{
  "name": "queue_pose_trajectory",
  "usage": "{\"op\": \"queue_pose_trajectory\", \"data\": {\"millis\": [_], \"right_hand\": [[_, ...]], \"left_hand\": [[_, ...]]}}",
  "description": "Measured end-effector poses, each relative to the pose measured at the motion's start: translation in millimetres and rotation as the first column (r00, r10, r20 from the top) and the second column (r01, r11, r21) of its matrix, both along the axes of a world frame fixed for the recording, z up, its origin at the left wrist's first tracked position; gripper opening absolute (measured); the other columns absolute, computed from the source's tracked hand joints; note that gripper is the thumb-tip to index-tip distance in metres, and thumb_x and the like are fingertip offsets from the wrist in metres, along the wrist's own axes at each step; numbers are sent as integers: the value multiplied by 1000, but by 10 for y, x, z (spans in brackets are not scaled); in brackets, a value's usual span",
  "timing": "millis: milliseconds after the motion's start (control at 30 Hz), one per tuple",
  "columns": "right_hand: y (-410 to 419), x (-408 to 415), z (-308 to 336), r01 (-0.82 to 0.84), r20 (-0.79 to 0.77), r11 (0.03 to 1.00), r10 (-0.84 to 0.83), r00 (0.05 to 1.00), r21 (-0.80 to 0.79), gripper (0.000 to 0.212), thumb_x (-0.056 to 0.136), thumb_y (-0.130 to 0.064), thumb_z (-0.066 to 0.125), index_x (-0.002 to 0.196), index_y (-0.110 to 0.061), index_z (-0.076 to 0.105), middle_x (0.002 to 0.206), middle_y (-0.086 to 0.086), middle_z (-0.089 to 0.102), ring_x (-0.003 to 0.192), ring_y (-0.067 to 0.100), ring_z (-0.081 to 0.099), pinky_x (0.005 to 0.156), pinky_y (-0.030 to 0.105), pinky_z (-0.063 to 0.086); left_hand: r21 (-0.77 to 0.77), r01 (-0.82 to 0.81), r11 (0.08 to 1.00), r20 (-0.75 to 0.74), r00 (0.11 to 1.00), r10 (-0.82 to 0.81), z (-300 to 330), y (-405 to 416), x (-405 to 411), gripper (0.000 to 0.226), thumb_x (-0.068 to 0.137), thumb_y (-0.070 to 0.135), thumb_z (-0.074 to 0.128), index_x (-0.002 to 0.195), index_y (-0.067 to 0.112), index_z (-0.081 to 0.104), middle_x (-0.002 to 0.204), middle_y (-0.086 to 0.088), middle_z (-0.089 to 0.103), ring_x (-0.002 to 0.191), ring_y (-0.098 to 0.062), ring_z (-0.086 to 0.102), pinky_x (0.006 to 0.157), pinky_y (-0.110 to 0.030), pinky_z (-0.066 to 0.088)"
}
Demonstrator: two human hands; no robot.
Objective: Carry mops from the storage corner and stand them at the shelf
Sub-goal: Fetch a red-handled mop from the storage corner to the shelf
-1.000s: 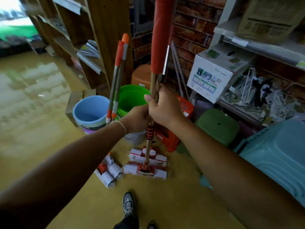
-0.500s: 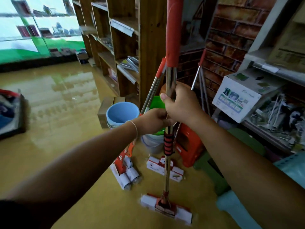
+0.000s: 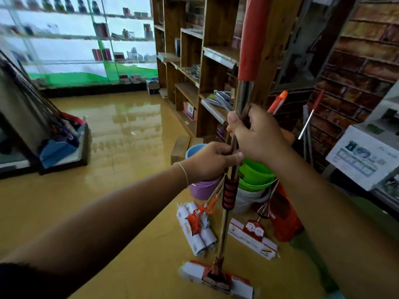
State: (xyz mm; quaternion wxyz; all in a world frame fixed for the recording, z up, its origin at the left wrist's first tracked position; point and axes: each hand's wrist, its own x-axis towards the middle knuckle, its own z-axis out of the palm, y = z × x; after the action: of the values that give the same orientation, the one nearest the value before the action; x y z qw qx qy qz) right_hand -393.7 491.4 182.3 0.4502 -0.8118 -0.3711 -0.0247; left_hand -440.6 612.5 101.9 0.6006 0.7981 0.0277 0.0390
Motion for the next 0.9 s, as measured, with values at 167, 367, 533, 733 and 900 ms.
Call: {"op": "queue_pose_trajectory", "data": {"millis": [167,367,533,733,900], "right_hand": [[540,-367,87,-111,-1,993,112,994,43,14,100,-40,53,92,-29,55,94,10,70,88,24,69,82,51,56],[1190,-611,190,-234,-8,970,235,972,71,21,98,-43,53,96,-22,58,92,7,70,87,23,68,83,51,56],[1768,-731,212,-375,-13,923,377,926,83,17,101,-40,50,89,-29,54,91,3,71,85,18,68,82,48,57],[2594,-812,126,-521,-38,850,525,851,79,18,102,-39,48,89,-28,54,92,2,72,88,19,70,82,48,57],[3357,-745,35,-616,-39,786,618,785,63,24,102,-40,48,97,-19,60,92,5,71,85,18,69,79,46,57]], "left_hand": [[18,-103,995,16,995,102,122,533,-484,81,63,61,64,102,-10,62,90,-17,61,82,-30,55,79,-46,46],[53,-278,959,73,959,274,224,1128,-908,69,68,63,64,96,1,69,90,-22,67,78,-23,59,77,-50,50],[83,-410,908,79,911,404,264,1609,-1188,49,89,42,63,97,-6,65,94,-29,66,82,-26,58,87,-53,50],[187,-530,827,48,846,531,259,2268,-1448,38,95,35,57,103,-2,64,95,-17,67,68,-13,60,71,-28,52],[201,-641,741,10,758,653,195,2841,-1500,31,93,36,59,102,7,66,102,-13,69,99,-26,67,95,-46,52]]}}
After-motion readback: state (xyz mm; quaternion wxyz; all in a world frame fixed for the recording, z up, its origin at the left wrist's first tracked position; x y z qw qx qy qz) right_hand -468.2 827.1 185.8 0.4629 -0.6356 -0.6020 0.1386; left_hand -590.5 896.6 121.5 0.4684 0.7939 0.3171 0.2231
